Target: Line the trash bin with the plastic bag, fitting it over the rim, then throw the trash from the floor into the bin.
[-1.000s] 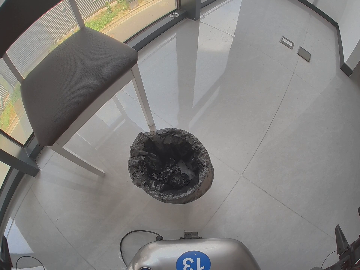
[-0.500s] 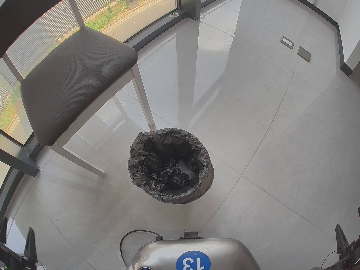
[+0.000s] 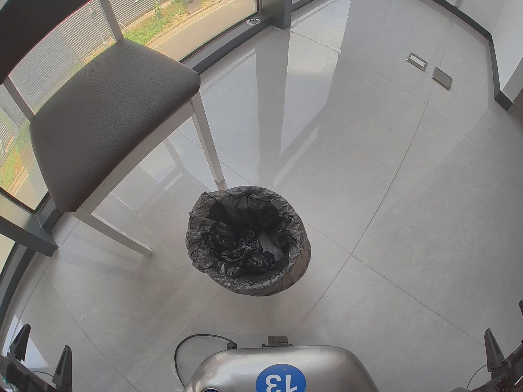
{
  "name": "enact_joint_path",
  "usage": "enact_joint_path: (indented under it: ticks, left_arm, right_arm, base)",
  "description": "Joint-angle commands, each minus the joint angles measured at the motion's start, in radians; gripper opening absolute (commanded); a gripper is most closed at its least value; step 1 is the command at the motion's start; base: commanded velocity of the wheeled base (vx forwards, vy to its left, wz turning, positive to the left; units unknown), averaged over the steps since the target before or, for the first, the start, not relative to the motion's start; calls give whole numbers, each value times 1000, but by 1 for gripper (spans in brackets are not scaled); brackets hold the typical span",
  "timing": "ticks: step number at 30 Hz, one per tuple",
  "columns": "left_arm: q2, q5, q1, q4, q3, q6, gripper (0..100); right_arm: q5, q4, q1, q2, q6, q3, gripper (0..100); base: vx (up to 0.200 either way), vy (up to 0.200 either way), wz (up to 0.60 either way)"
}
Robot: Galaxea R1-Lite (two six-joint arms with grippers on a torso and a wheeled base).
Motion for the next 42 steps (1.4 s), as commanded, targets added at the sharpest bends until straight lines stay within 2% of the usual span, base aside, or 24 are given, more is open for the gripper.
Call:
enact_joint_path:
  ticks: [1,4,10,14,42]
  left_arm:
    - [-12,5,1,-3,9,-8,100]
    - [-12,4,1,-15,12,-8,100]
    - [-12,5,1,-20,15,-7,100]
    - [-12,5,1,-20,15,-8,100]
    - [-12,4,1,-18,13,-8,100]
  right_arm:
    - [1,-1,0,-12,3,18,100]
    - [-7,-1,0,-12,19,18,100]
    - [-82,7,0,-12,72,18,100]
    - [-47,6,2,-12,85,18,100]
    - [-71,7,0,-12,101,18,100]
  base:
    - [0,0,0]
    - [0,0,0]
    - [0,0,0]
    - [0,0,0]
    - [0,0,0]
